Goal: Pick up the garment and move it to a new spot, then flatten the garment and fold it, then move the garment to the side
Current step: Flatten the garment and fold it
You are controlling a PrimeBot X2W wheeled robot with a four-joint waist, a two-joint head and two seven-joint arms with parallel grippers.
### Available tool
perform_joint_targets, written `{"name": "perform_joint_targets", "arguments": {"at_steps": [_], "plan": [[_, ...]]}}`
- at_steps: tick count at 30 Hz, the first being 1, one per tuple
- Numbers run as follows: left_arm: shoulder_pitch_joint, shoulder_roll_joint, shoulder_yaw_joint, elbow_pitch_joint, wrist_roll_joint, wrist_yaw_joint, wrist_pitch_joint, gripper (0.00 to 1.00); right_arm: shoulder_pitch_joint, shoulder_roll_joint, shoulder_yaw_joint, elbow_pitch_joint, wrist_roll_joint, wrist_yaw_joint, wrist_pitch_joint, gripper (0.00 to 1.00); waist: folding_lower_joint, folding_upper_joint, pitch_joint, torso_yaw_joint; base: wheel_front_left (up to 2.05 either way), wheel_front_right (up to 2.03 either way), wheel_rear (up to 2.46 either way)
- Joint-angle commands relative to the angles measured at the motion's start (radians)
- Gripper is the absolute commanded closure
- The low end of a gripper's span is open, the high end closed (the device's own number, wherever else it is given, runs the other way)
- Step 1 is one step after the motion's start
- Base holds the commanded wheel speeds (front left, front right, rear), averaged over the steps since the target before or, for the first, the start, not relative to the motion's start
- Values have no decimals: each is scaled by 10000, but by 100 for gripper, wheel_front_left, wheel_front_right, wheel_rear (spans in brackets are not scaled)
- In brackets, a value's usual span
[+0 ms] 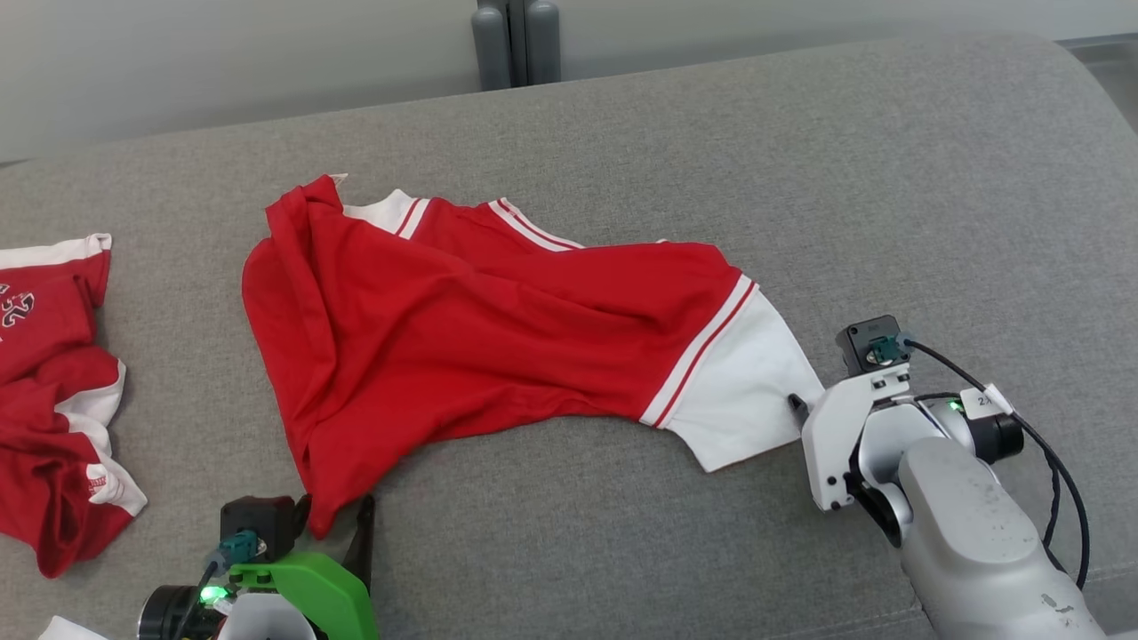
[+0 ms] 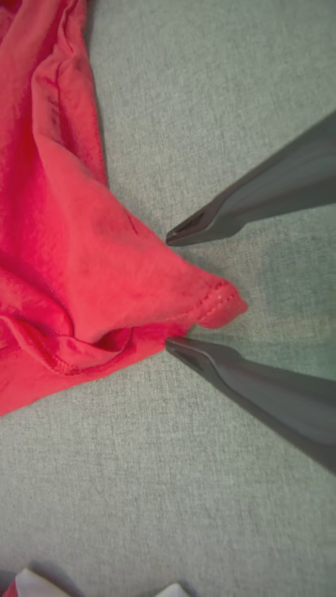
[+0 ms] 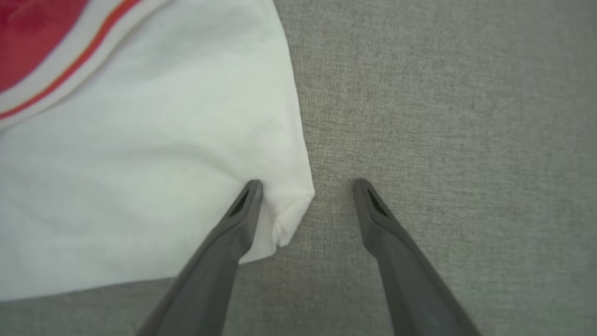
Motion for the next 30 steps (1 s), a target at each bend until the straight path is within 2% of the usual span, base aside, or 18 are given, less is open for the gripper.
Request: {"name": "perform_joint_targets", "arguments": {"at_steps": [1, 2, 3, 4, 10, 15, 21, 25, 30], "plan": [[-211, 89, -37, 35, 20, 2, 5, 100, 168, 193, 184, 446, 188, 6, 168, 29, 0, 0, 83, 21, 0, 0, 0], [-226, 85, -47, 52, -10, -11, -55, 100, 138, 242, 293, 543, 334, 6, 170, 80, 0, 0, 90, 19, 0, 0, 0], [-215, 94, -64, 83, -37, -23, -105, 100, 132, 309, 341, 654, 591, 6, 160, 80, 0, 0, 85, 19, 0, 0, 0], [-195, 97, -90, 85, -44, -33, -91, 100, 148, 338, 403, 737, 795, 6, 225, 100, 0, 0, 66, 24, 0, 0, 0], [103, 95, -54, -384, -236, 0, -175, 100, 138, 267, 54, 112, 2295, 5, -576, 100, 0, 0, -261, 78, 0, 0, 0], [562, 266, 135, -1605, -459, 24, -92, 100, 436, -119, -218, -1399, 3613, 0, -958, 100, 0, 0, -694, 7, 0, 0, 0], [1229, 489, 259, -4326, -1187, -51, 1036, 100, 1155, -767, -866, -4652, 5591, 0, -293, 100, 0, 0, -1300, -150, 0, 0, 0], [1370, 894, 416, -6628, -1862, -99, 2262, 100, 1651, -936, -1988, -7162, 6641, 1, 371, 100, 0, 0, -1618, -304, 0, 0, 0], [389, 1914, 902, -9511, -2602, -153, 3932, 100, 1481, -620, -3496, -10215, 7066, 1, 1815, 100, 0, 0, -1716, -588, 0, 0, 0]]}}
